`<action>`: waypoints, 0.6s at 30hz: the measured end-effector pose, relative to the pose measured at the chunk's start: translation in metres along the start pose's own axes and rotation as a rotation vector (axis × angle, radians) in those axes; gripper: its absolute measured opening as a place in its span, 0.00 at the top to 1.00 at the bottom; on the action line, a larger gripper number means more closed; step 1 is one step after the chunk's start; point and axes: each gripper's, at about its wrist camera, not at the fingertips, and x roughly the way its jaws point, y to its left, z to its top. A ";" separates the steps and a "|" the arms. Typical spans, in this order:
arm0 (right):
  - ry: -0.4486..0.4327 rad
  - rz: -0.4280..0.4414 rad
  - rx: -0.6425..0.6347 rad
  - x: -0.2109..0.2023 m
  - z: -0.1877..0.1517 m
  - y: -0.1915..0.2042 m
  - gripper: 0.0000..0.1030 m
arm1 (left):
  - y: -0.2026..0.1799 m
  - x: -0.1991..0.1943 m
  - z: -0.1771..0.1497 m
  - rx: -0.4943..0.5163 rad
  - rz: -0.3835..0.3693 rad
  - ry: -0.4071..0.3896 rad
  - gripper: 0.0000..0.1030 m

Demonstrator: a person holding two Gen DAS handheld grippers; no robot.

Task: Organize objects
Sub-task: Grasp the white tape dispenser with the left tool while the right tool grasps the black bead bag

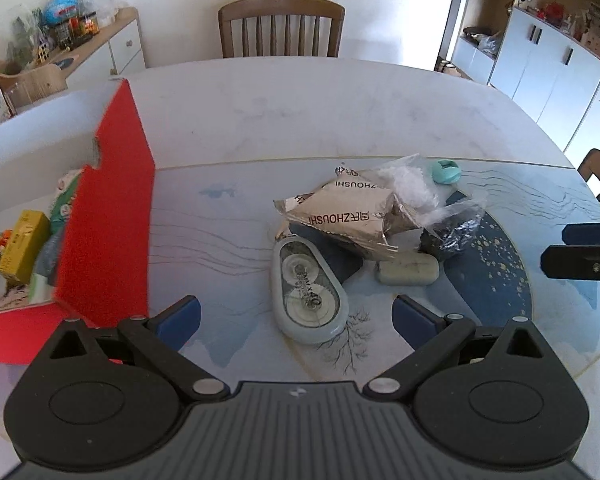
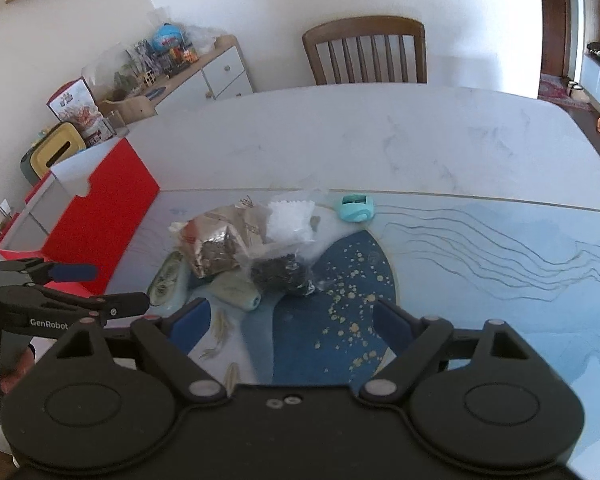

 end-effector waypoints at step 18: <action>0.084 0.033 -0.085 0.067 0.021 0.010 0.27 | -0.006 0.042 0.002 -0.009 0.041 0.025 0.01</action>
